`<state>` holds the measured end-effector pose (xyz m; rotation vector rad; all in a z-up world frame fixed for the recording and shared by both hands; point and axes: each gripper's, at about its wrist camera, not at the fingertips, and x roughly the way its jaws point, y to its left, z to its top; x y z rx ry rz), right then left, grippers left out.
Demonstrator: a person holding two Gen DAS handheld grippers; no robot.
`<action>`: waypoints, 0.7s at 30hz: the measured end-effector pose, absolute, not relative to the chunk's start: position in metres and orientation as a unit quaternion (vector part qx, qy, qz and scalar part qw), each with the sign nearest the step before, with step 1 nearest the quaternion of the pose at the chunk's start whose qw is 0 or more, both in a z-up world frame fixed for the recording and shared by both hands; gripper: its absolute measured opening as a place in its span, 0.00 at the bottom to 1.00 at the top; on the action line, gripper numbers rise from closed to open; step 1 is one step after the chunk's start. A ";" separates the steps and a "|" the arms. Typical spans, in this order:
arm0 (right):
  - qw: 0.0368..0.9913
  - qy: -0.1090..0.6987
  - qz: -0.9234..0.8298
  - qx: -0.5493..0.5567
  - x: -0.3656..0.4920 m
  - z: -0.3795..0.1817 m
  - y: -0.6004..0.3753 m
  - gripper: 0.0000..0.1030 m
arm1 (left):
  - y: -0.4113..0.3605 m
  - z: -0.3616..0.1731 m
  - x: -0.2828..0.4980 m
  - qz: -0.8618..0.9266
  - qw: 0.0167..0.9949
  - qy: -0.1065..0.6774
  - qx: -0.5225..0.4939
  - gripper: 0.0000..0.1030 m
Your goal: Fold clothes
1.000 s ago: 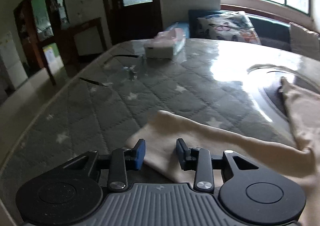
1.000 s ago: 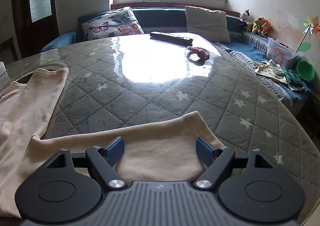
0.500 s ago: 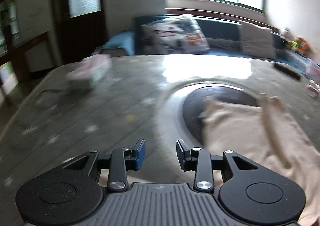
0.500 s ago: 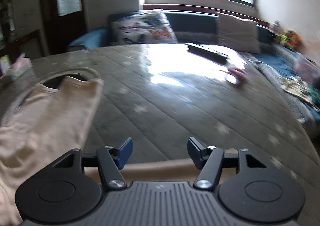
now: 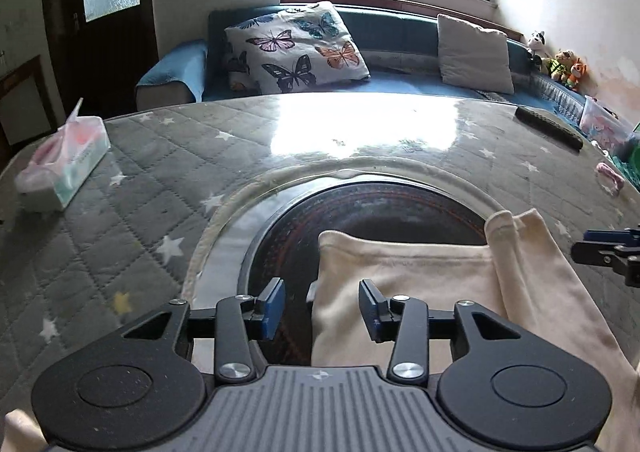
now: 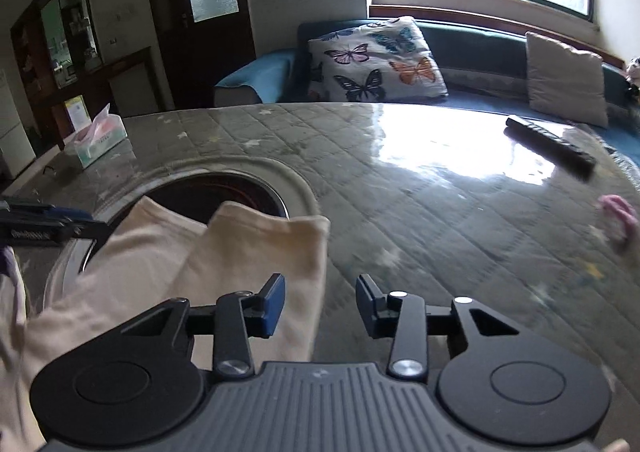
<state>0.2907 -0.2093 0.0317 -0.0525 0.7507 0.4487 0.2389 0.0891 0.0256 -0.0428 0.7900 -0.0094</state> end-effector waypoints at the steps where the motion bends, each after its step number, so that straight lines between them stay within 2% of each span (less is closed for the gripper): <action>1: 0.906 0.364 0.217 -0.023 0.295 0.030 -0.207 0.33 | 0.088 0.023 0.244 -0.007 0.922 0.387 -0.021 0.43; 6: 0.902 0.375 0.215 -0.007 0.318 0.017 -0.200 0.25 | 0.086 0.013 0.257 -0.013 0.917 0.397 -0.017 0.41; 8: 0.900 0.379 0.216 -0.004 0.322 0.014 -0.198 0.20 | 0.087 0.009 0.259 -0.019 0.917 0.398 -0.023 0.33; 11: 0.898 0.379 0.222 -0.001 0.324 0.012 -0.197 0.14 | 0.087 0.006 0.260 -0.034 0.918 0.394 -0.029 0.15; 12: 0.898 0.379 0.222 -0.001 0.324 0.011 -0.197 0.08 | 0.086 0.006 0.259 -0.036 0.919 0.391 -0.029 0.10; 15: 0.902 0.373 0.217 -0.005 0.324 0.013 -0.195 0.03 | 0.089 0.012 0.255 -0.020 0.928 0.372 -0.025 0.09; 21: 0.925 0.335 0.181 -0.017 0.325 0.029 -0.204 0.02 | 0.113 0.033 0.256 0.023 0.943 0.329 -0.033 0.09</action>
